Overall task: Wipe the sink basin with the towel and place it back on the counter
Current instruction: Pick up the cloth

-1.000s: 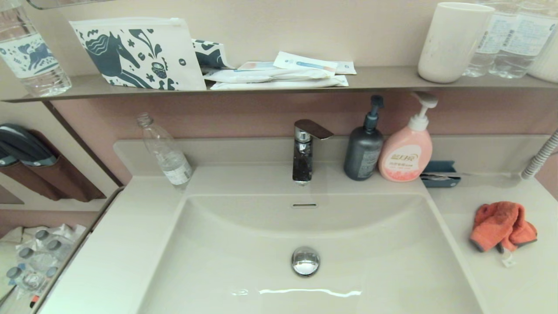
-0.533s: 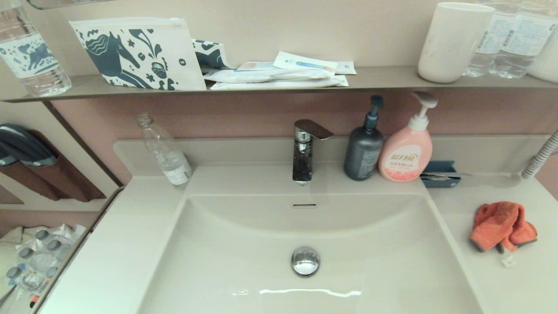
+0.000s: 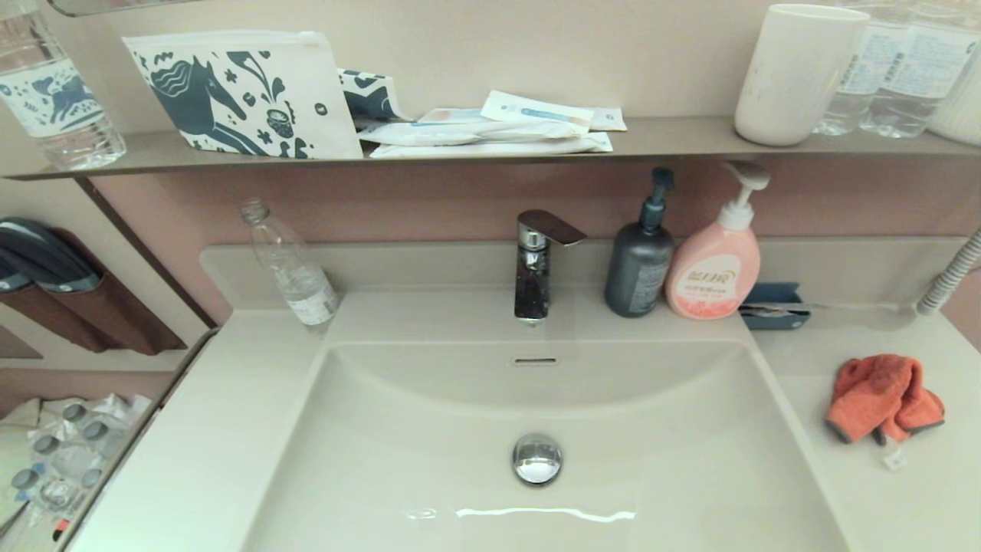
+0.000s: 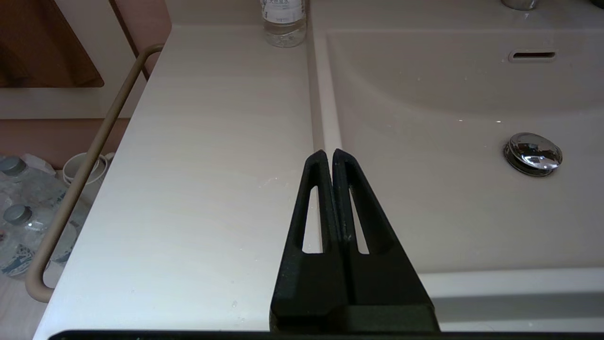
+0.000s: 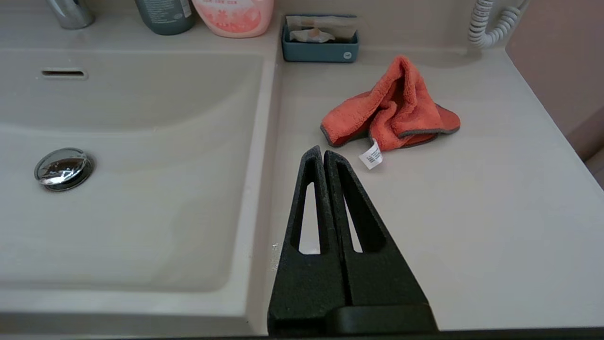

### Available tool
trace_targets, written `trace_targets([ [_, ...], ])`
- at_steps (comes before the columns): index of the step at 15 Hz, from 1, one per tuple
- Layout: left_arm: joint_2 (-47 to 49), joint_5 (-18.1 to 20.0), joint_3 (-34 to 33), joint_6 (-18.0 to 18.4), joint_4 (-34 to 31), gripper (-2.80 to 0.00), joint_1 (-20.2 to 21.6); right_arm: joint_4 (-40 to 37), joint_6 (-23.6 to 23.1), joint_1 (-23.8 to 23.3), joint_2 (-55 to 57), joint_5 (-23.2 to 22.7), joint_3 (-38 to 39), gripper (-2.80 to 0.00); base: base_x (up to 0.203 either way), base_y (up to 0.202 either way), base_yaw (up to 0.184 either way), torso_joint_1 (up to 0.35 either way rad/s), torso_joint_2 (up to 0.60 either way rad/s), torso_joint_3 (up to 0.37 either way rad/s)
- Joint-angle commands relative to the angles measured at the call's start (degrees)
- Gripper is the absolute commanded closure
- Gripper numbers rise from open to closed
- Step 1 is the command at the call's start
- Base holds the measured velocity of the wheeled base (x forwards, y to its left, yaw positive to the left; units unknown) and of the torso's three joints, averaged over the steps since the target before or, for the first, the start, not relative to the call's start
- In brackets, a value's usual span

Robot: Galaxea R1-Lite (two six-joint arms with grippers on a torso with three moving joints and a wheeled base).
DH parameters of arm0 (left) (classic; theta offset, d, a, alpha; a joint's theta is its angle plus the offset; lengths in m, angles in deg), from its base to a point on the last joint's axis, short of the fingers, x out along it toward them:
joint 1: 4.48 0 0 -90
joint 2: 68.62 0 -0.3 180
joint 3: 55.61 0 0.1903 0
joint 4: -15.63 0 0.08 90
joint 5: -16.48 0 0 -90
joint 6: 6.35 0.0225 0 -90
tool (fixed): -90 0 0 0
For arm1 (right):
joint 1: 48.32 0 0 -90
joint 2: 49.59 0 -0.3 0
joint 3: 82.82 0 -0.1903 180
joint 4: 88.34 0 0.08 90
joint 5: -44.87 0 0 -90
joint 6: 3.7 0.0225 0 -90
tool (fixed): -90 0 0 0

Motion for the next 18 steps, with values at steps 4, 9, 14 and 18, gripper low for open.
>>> trace_targets([
  [4, 0.09, 0.02, 0.00, 0.00, 0.01, 0.00, 0.01, 1.82, 0.30, 0.18, 18.69, -0.09, -4.85, 0.00, 0.000, 0.000, 0.000, 0.000, 0.00, 0.000],
  [9, 0.09, 0.02, 0.00, 0.00, 0.01, 0.00, 0.01, 5.56, 4.58, -0.17, 44.07, 0.00, -15.56, 0.00, 0.000, 0.000, 0.000, 0.000, 0.00, 0.000],
  [14, 0.09, 0.02, 0.00, 0.00, 0.01, 0.00, 0.01, 5.91, 4.04, -0.89, 66.71, 1.85, -24.34, 0.00, 0.000, 0.000, 0.000, 0.000, 0.00, 0.000],
  [18, 0.09, -0.06, 0.00, 0.00, 0.01, 0.00, 0.01, 8.48, -3.66, -3.31, 79.65, 9.85, -28.20, -2.80, 0.000, 0.000, 0.000, 0.000, 0.00, 0.000],
])
